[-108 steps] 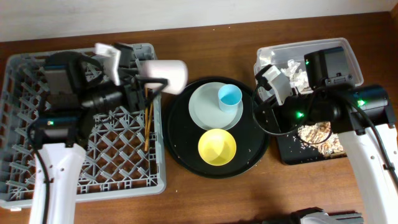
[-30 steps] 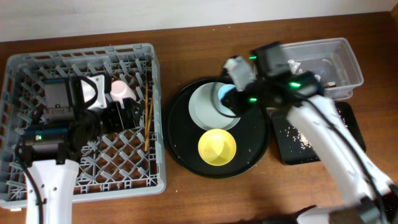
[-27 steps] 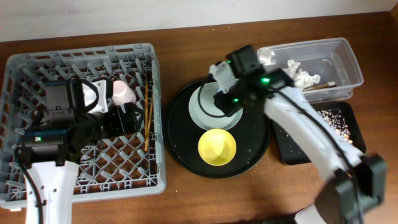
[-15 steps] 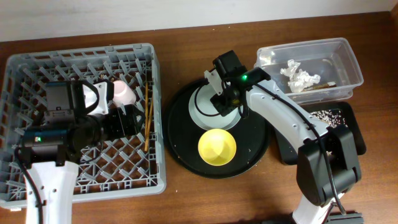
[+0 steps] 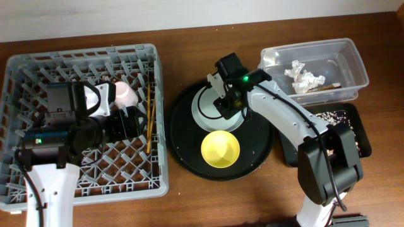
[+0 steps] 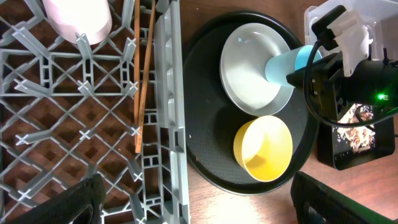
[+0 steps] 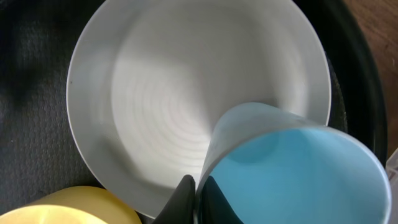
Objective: Sort waste into correct bins and load items into the dishwasher rack
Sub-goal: 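Grasp the blue cup on the white plate with the right gripper, then hand the blue cup from the right gripper to the left gripper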
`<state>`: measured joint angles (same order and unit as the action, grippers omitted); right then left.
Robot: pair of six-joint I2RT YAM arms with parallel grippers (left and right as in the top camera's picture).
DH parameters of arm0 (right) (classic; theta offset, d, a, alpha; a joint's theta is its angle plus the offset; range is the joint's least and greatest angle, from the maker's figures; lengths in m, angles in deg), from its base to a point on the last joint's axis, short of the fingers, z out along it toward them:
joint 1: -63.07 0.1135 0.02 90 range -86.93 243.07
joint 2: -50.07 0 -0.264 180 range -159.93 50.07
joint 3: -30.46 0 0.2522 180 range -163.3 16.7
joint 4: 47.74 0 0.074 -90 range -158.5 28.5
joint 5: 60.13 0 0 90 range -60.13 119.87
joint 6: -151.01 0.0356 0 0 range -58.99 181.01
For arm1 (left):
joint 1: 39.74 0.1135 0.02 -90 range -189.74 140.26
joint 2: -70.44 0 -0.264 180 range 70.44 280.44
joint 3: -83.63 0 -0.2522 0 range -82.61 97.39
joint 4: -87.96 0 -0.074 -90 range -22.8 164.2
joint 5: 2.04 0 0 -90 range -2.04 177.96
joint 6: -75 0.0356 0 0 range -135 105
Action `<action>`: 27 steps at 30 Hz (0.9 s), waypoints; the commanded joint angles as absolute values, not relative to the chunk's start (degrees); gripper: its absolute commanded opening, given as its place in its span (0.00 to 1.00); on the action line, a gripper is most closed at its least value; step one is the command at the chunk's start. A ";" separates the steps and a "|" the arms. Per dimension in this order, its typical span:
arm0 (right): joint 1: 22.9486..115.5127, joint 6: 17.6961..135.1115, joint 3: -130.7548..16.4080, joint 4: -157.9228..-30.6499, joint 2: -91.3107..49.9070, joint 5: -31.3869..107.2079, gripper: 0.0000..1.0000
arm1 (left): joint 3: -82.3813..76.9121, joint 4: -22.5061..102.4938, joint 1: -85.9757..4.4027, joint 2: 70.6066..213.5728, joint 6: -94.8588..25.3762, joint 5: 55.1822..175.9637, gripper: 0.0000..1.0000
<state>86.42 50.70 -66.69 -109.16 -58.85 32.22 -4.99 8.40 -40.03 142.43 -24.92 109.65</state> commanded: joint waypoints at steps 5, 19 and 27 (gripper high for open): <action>86.68 51.05 -71.48 -110.36 -57.50 32.98 0.04 | -4.88 8.92 -39.92 141.82 -24.13 110.76 0.94; 74.51 40.93 -99.54 -142.64 -37.21 95.19 0.04 | -4.88 29.99 -39.95 141.66 -12.76 169.54 0.99; 79.75 30.74 -98.97 -142.97 -38.02 104.26 0.04 | -4.88 30.34 -43.05 141.66 -11.61 173.06 0.99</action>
<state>77.63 33.91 -99.28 -143.58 -37.41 100.45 -5.12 29.93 -41.41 142.43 -13.77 169.63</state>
